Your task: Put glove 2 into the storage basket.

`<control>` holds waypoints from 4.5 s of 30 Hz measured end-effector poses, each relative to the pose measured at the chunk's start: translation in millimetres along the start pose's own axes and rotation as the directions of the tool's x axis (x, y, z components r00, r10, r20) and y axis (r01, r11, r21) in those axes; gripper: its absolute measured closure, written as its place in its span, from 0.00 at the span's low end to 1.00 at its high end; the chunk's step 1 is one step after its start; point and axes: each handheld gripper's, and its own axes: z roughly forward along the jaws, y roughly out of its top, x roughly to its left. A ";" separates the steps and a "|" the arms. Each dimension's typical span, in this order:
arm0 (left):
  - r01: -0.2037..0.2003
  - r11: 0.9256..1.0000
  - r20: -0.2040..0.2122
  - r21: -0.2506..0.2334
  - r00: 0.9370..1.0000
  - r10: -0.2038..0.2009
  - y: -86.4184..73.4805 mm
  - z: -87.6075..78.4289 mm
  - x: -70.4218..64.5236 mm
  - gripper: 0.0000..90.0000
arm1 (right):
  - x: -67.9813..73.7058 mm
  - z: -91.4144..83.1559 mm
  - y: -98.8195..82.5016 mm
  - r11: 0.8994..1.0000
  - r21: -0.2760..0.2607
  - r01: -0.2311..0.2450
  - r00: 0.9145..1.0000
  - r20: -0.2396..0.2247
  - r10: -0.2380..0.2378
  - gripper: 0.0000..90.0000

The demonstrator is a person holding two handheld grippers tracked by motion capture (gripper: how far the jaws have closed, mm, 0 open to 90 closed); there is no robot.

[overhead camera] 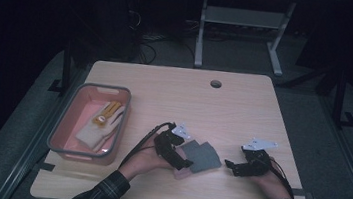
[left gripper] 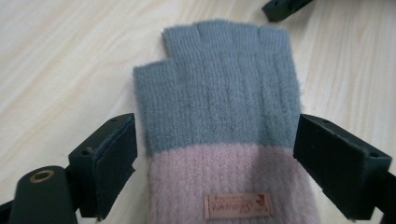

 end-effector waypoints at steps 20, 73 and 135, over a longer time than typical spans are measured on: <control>0.101 0.995 0.106 -0.015 0.989 -0.099 -12.7 18.0 7.4 0.15 | -0.1 -0.2 -0.9 1.000 -0.004 0.000 1.000 -0.003 0.000 0.15; 0.150 0.984 0.114 -0.100 0.984 -0.139 1.2 -74.0 27.3 0.71 | -0.1 0.1 -1.1 1.000 -0.010 0.002 1.000 -0.003 -0.003 0.15; 0.506 0.826 -0.176 -0.251 0.815 -0.552 -148.8 -209.0 121.9 0.70 | -0.2 0.1 -1.1 1.000 -0.010 0.003 1.000 -0.003 -0.003 0.15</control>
